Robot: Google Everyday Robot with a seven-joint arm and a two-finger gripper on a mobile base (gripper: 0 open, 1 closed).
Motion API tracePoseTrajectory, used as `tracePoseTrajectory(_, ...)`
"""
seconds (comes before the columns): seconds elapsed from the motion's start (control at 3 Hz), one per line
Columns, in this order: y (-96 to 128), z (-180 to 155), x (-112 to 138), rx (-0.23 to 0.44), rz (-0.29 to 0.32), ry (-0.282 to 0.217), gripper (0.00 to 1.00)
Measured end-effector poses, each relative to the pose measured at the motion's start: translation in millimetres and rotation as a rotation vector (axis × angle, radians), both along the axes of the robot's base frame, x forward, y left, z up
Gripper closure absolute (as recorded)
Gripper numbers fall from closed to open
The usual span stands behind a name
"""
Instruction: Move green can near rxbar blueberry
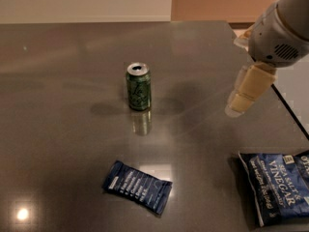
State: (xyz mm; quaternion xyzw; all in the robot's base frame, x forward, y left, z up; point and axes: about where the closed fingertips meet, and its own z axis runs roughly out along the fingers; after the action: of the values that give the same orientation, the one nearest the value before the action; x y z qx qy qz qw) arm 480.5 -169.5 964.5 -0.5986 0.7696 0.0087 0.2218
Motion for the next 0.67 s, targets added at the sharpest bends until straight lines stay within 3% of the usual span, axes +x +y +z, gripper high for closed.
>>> tracePoseTrajectory(0.67, 74, -18, 52, 0.184, 0.046, -0.013, 0.00)
